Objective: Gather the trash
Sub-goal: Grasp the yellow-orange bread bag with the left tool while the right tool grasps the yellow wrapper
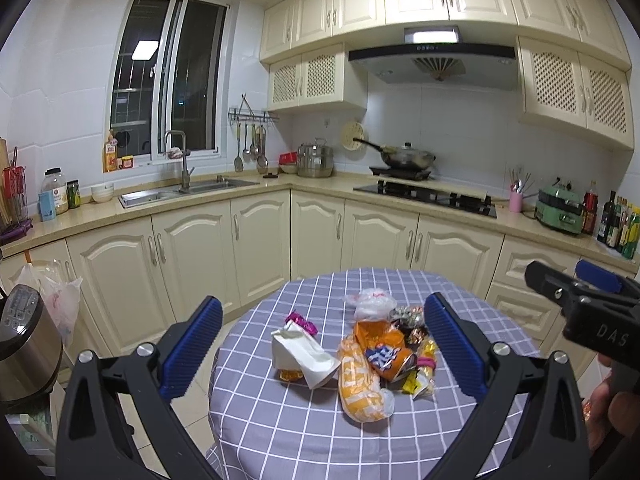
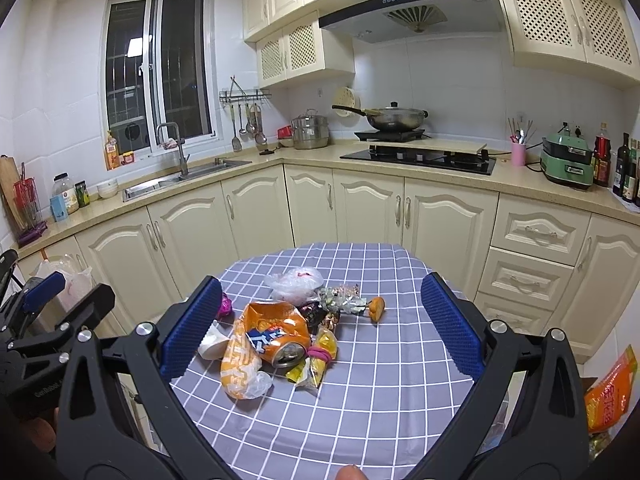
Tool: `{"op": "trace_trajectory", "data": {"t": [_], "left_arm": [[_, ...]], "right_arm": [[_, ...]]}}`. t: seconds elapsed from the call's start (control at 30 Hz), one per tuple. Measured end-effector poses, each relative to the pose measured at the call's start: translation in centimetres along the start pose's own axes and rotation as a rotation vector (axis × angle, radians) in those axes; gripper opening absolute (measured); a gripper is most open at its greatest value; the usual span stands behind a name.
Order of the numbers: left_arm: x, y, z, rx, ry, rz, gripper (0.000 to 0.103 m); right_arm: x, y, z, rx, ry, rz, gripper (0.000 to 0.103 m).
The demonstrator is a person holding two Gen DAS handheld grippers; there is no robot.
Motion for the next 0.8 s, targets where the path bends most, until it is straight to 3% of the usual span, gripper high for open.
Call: {"op": "trace_trajectory", "data": {"t": [0.43, 0.77, 0.8], "left_arm": [[-6.8, 7.7, -1.8, -0.008, 0.053, 0.199, 0.099], [-11.2, 14.2, -4.5, -0.070, 0.131, 0.355, 0.098], [-11.4, 14.8, -4.7, -0.079, 0.128, 0.371, 0.091]], "right_arm": [[-7.3, 7.2, -4.8, -0.046, 0.056, 0.237, 0.098], [-11.2, 12.2, -5.1, 0.018, 0.041, 0.396, 0.097], [-11.5, 12.9, -4.8, 0.033, 0.037, 0.414, 0.097]]}}
Point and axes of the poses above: each gripper's, at about its wrist camera, not at the fingertips, and y roughly the way its jaws point, z to its left, x to its top, the point moved 6 cm from there along y, roughly the way its jaws point, and after that the axes turned 7 degrees about x, right-handed, at the moved point
